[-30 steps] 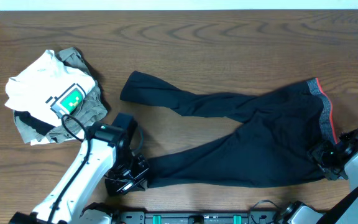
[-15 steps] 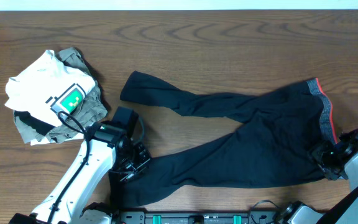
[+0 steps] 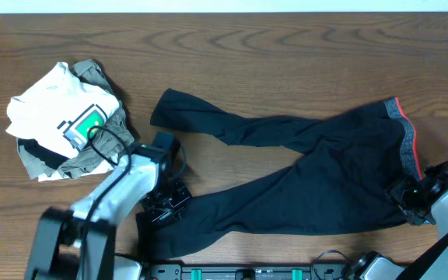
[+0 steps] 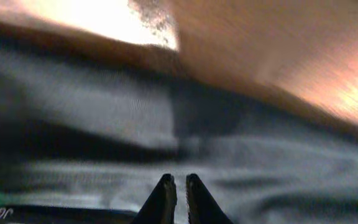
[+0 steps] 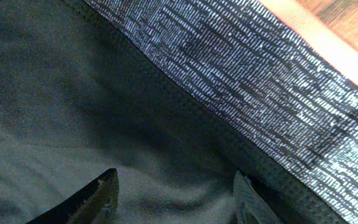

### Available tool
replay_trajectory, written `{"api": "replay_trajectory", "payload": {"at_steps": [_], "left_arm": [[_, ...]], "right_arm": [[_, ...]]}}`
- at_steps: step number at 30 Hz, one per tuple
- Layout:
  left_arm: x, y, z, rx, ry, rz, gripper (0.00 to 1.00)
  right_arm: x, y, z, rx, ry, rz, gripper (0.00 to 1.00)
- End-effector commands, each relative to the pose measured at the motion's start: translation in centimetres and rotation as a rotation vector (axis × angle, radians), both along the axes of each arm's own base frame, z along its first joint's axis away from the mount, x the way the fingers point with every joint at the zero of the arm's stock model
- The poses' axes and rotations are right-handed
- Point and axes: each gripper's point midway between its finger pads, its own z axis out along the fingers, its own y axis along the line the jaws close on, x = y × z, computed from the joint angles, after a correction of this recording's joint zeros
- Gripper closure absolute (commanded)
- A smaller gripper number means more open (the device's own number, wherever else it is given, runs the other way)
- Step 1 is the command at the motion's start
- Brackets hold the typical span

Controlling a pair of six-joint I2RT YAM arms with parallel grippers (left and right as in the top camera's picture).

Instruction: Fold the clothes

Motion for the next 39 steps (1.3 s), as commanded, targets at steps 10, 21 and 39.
{"api": "replay_trajectory", "payload": {"at_steps": [10, 21, 39], "left_arm": [[1.6, 0.4, -3.9, -0.021, 0.014, -0.022, 0.89], [8.7, 4.9, -5.5, 0.032, -0.257, 0.032, 0.89], [8.5, 4.9, -4.8, 0.016, -0.257, -0.044, 0.88]], "right_arm": [[-1.8, 0.5, -1.3, 0.003, 0.075, -0.004, 0.41], [0.9, -0.4, -0.6, -0.018, -0.047, -0.006, 0.42], [2.9, -0.4, 0.1, -0.006, -0.147, 0.012, 0.41]]}}
